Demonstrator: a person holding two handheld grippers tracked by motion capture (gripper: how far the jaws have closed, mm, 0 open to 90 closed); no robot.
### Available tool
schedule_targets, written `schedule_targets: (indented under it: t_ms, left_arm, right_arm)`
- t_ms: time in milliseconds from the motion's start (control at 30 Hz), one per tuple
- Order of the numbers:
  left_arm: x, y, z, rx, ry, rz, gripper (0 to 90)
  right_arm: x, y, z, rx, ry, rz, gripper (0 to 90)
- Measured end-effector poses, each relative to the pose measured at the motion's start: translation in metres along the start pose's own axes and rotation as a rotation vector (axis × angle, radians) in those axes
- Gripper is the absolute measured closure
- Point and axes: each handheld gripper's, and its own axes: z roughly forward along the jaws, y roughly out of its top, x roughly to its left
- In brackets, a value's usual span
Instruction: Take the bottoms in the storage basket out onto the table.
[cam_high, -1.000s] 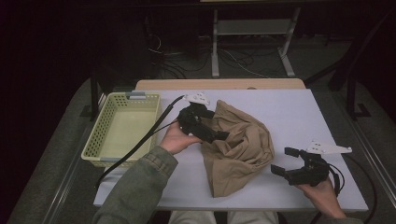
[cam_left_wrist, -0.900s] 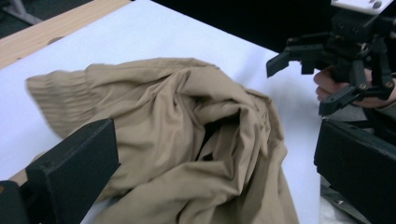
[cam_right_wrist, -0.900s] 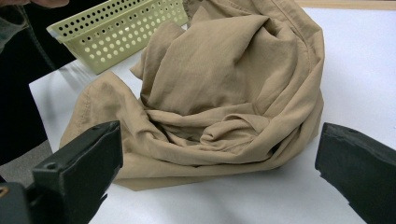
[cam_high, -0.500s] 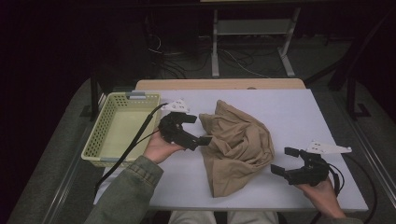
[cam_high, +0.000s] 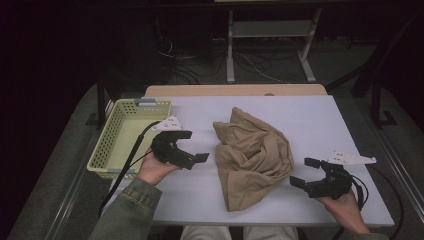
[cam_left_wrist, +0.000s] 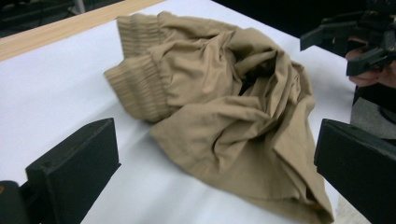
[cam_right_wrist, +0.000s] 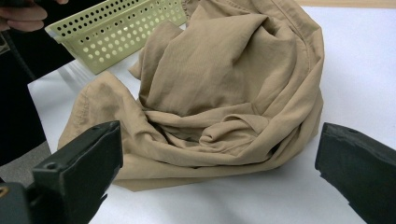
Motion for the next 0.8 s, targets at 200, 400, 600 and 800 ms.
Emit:
schedule_targets:
  t_ms: [200, 400, 600, 800]
  left_arm:
    - [0.002, -0.017, -0.017, -0.033, 0.044, -0.03, 0.0]
    - [0.0, -0.036, -0.034, -0.05, 0.096, -0.043, 0.0]
    - [-0.003, -0.06, -0.04, -0.055, 0.13, -0.055, 0.0]
    - [-0.005, -0.075, -0.041, -0.053, 0.132, -0.076, 0.0]
  right_arm:
    - [0.0, 0.0, 0.001, 0.002, 0.002, 0.004, 0.6]
    - [0.0, 0.0, 0.0, -0.002, 0.002, 0.008, 0.6]
    - [0.0, 0.0, 0.0, 0.0, 0.0, 0.006, 0.6]
    - [0.0, 0.0, 0.001, 0.003, 0.0, 0.001, 0.5]
